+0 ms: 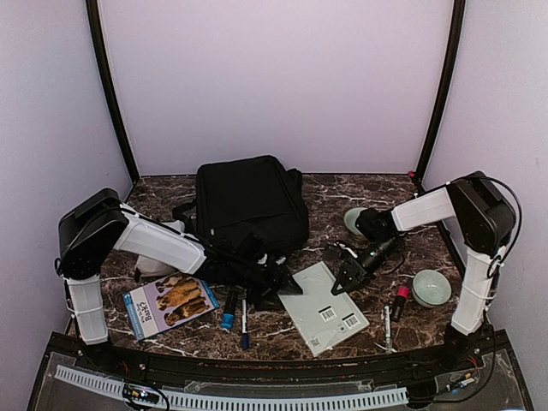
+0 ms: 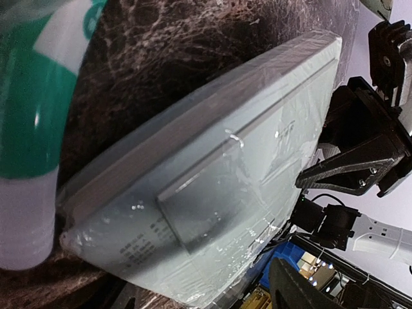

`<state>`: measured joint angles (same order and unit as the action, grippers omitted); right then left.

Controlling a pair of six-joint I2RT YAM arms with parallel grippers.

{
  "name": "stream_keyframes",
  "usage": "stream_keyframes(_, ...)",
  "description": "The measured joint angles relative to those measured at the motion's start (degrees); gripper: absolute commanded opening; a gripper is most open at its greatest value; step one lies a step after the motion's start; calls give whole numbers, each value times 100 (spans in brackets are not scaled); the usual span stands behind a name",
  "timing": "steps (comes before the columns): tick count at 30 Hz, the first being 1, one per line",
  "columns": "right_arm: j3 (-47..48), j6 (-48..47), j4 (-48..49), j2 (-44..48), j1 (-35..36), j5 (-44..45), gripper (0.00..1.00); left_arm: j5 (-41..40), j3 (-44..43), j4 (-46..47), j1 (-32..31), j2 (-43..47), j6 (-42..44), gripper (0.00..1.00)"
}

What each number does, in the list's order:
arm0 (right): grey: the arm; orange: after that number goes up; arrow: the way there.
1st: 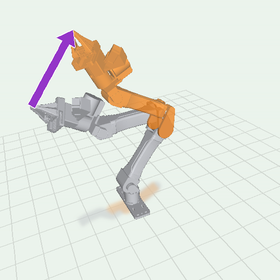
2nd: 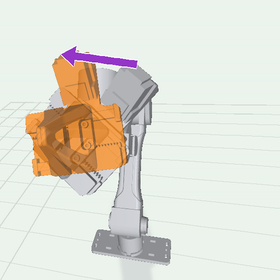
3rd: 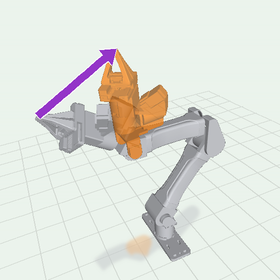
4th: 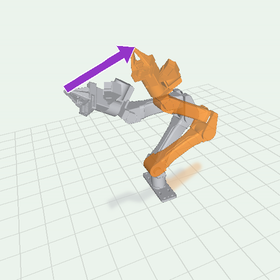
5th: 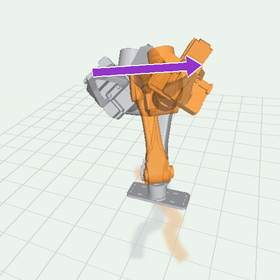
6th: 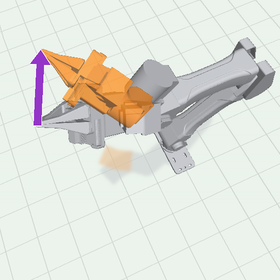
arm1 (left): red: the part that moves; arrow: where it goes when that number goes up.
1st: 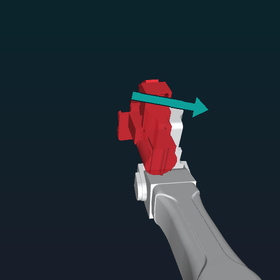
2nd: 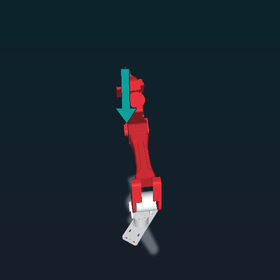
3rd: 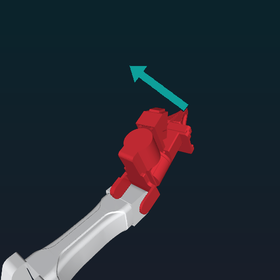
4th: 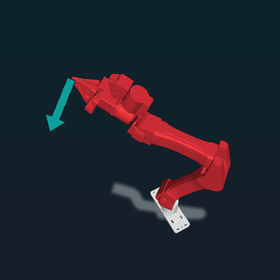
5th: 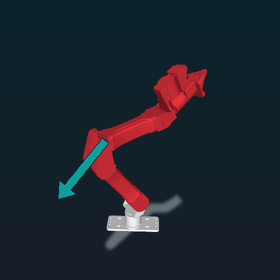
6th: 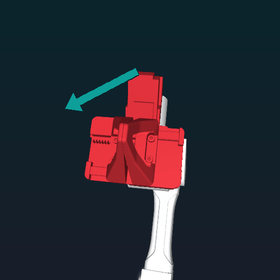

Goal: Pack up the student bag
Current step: Pick up the book from the center of the board.

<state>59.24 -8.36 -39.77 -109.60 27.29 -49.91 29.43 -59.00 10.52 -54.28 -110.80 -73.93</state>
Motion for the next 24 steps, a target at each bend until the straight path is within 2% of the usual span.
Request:
stream_keyframes(6, -146, -52, -55, -15, 0, -258, 27, -79, -162, -428, 2, 9, 188, 68)
stream_keyframes(16, -315, -79, -173, 85, 15, -597, 0, -468, -87, -457, 15, 125, 348, 68)
stream_keyframes(24, -328, -295, -205, 717, -22, -887, 0, -866, -35, -361, 15, 205, 669, 72)
